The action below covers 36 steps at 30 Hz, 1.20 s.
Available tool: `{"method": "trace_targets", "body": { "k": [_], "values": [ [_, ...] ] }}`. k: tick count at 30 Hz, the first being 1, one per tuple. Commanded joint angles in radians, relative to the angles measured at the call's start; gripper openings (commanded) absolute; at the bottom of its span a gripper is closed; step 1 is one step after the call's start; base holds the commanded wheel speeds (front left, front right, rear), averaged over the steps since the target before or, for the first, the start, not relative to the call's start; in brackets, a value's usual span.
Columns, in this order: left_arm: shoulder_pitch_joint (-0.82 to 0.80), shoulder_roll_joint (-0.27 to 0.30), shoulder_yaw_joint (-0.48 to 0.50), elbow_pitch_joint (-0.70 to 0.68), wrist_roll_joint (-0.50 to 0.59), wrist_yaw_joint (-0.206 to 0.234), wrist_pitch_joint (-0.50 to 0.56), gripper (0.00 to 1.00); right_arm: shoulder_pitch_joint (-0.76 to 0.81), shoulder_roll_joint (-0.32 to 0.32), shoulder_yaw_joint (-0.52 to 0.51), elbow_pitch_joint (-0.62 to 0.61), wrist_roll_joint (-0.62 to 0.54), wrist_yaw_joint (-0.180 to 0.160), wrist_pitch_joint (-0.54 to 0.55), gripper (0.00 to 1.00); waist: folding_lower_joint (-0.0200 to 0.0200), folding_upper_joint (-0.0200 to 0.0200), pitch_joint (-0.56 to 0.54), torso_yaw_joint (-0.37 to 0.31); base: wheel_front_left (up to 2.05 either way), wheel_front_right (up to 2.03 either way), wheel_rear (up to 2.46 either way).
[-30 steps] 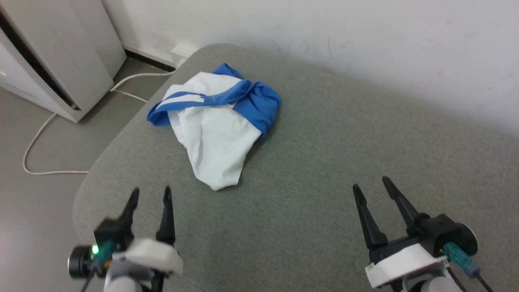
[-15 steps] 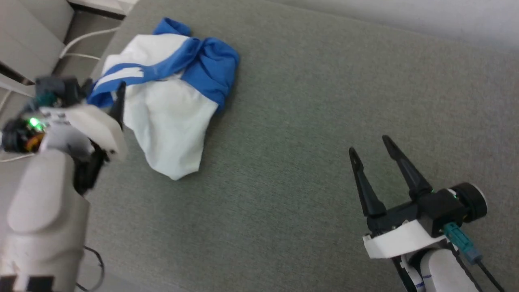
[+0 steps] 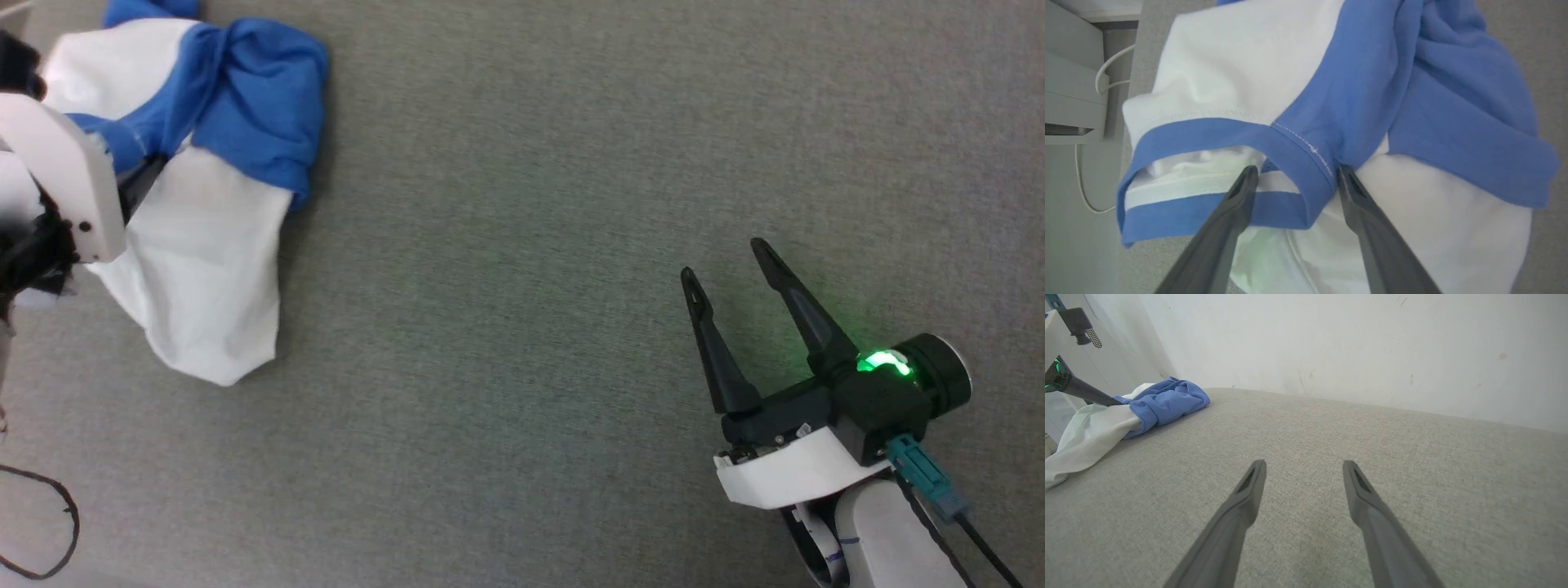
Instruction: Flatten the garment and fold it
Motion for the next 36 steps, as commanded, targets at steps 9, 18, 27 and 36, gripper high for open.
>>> {"method": "trace_targets", "body": {
  "k": [9,18,27,36],
  "values": [
    [0.036,0.079,-0.108,0.051,-0.198,-0.006,0.171,0.00,-0.027,0.000,-0.002,0.018,0.018,-0.002,-0.005,1.00,-0.0001,-0.0001,0.065,-0.081,0.00,0.00,0.00],
    [0.006,0.093,-0.090,0.076,-0.295,-0.006,0.011,0.00,-0.020,0.000,-0.007,0.042,0.030,-0.002,-0.006,1.00,-0.0001,-0.0001,-0.036,-0.069,0.00,0.00,0.00],
    [-0.072,0.125,-0.071,0.086,-0.237,-0.006,-0.344,0.00,0.030,0.000,-0.017,0.076,0.070,-0.002,-0.006,1.00,-0.0001,-0.0001,-0.237,-0.069,0.00,0.00,0.00],
    [-0.147,0.059,-0.092,0.001,-0.100,0.017,-0.643,0.00,0.090,0.000,-0.053,0.092,0.122,-0.002,-0.006,1.00,-0.0001,-0.0001,-0.409,-0.113,0.00,0.00,0.00]
  ]
}}
